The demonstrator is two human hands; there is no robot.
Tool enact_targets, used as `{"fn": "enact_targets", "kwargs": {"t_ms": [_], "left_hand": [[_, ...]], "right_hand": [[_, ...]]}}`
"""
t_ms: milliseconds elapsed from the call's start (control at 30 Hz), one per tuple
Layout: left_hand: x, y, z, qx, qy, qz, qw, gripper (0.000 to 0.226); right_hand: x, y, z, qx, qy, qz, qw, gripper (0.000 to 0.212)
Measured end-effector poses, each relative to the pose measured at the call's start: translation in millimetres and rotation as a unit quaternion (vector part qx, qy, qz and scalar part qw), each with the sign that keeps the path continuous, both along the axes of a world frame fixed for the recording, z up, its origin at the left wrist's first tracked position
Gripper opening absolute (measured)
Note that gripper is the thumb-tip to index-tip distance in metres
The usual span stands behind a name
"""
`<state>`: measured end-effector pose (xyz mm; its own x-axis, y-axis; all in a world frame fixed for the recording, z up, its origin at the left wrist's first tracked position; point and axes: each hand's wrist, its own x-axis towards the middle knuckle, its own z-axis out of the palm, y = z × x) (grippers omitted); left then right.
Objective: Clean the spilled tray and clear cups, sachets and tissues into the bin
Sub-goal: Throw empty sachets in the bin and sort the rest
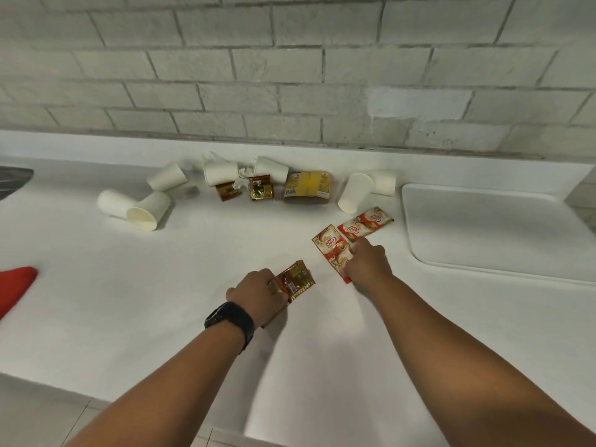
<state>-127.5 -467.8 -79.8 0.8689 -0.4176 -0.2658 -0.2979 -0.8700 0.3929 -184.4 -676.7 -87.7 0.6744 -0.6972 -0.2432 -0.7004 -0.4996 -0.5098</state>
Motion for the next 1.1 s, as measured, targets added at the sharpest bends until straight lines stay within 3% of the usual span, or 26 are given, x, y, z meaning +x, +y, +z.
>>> {"fn": "enact_targets", "kwargs": {"t_ms": [133, 267, 467, 700, 1100], "left_hand": [[0.2, 13.0, -3.4, -0.09, 0.055, 0.022, 0.994, 0.01], [-3.6, 25.7, -6.1, -0.175, 0.101, 0.051, 0.978, 0.011], [-19.2, 38.6, -3.5, -0.268, 0.153, 0.061, 0.949, 0.01], [-58.6, 39.1, -4.5, -0.295, 0.237, -0.006, 0.926, 0.007], [-195.7, -7.5, 3.2, -0.267, 0.332, -0.157, 0.891, 0.012]], "right_hand": [[-13.6, 10.8, 0.2, 0.065, -0.014, 0.008, 0.998, 0.035], [-33.9, 29.3, -0.5, 0.179, -0.123, -0.048, 0.975, 0.029], [-77.9, 62.3, 6.0, 0.25, -0.267, -0.129, 0.922, 0.033], [-143.1, 90.6, 11.2, 0.316, -0.347, -0.191, 0.862, 0.03], [-310.7, 99.7, -0.4, 0.287, -0.434, -0.296, 0.801, 0.026]]}}
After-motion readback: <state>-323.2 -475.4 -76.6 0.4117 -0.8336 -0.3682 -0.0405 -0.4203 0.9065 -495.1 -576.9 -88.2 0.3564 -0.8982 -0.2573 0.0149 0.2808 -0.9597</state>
